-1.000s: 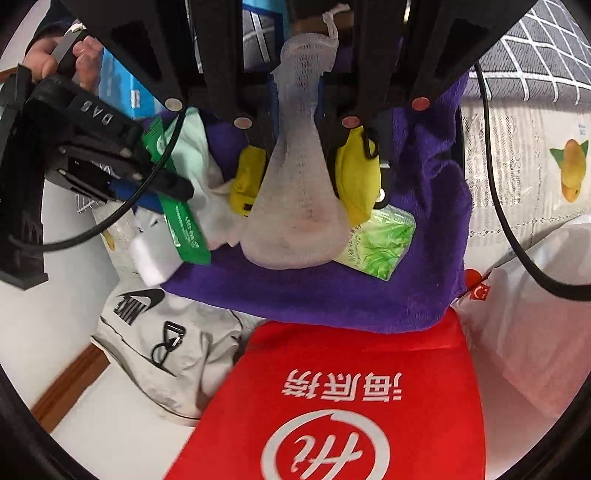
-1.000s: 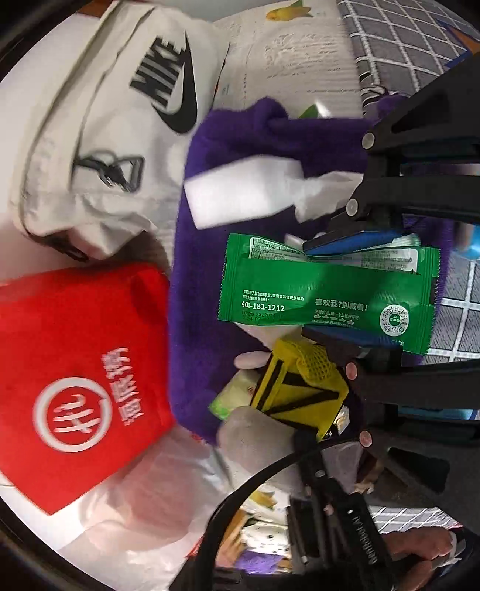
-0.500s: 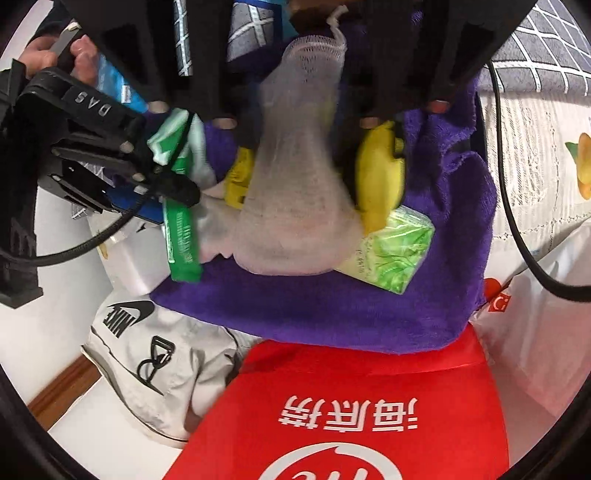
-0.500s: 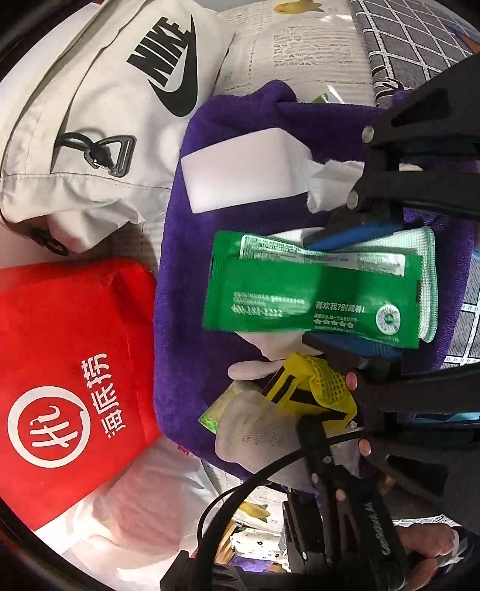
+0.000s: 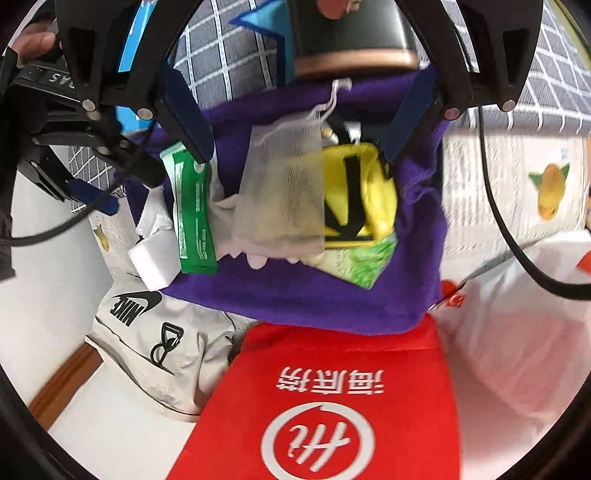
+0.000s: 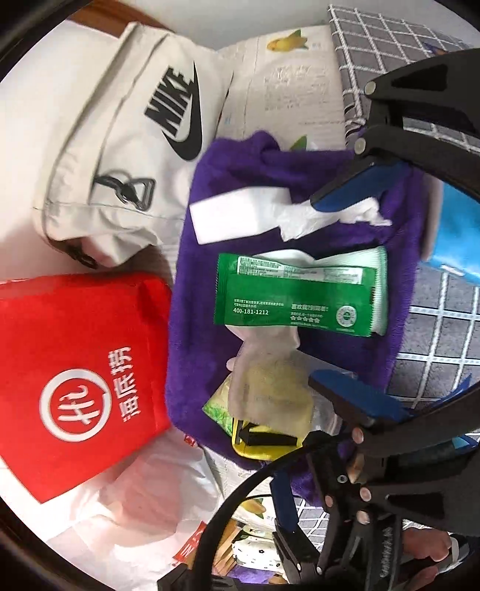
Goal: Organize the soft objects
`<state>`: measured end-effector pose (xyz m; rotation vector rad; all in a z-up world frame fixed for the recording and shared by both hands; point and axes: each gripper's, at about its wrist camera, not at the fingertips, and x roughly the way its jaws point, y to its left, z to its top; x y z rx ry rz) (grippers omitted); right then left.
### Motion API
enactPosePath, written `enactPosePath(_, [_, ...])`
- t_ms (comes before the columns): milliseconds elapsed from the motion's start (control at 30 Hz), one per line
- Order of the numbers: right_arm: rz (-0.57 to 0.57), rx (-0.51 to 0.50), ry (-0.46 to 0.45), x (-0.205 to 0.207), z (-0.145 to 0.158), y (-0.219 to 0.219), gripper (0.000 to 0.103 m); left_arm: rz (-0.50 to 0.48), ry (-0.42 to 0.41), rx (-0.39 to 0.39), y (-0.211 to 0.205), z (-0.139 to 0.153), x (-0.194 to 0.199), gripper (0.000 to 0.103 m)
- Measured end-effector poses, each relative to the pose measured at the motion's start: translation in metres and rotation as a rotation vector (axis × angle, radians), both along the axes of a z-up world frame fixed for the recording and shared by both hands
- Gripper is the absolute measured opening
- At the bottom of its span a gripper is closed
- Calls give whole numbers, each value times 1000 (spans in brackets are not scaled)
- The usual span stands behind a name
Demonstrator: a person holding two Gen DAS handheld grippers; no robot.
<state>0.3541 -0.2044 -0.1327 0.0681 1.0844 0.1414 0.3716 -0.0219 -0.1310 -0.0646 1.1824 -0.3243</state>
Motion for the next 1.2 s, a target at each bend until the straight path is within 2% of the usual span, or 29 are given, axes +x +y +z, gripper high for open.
enactPosePath(167, [-8,17,-25,-24,18,-1,90,32,9,8,13,12,-26,93])
enactPosePath(367, [-16,11,-86,-72,43,1,94,54,-55,65,24,32,-83,93])
enactPosePath(500, [-3,-13,-129,-118,57,5,95,29,-115,78,21,49,-126,94])
enactPosePath(633, [19,-18,-152,-166,68,11,95,47,-167,84,19,63,-171,99])
enactPosePath(700, [8,-29,-164,-187,72,11,102,56,-186,91,18,68,-191,100])
enactPosePath(767, [13,-42,-171,-209,75,12,102,70,-200,88,19,73,-210,101])
enactPosePath(933, [-36,-15,-199,-258,88,-3,102,58,-239,92,13,83,-260,102])
enactPosePath(1100, [-92,-5,-219,-296,97,-16,102,66,-313,171,0,94,-301,102])
enactPosePath(1200, [-109,-12,-230,-316,100,-21,102,79,-342,160,-3,98,-319,102])
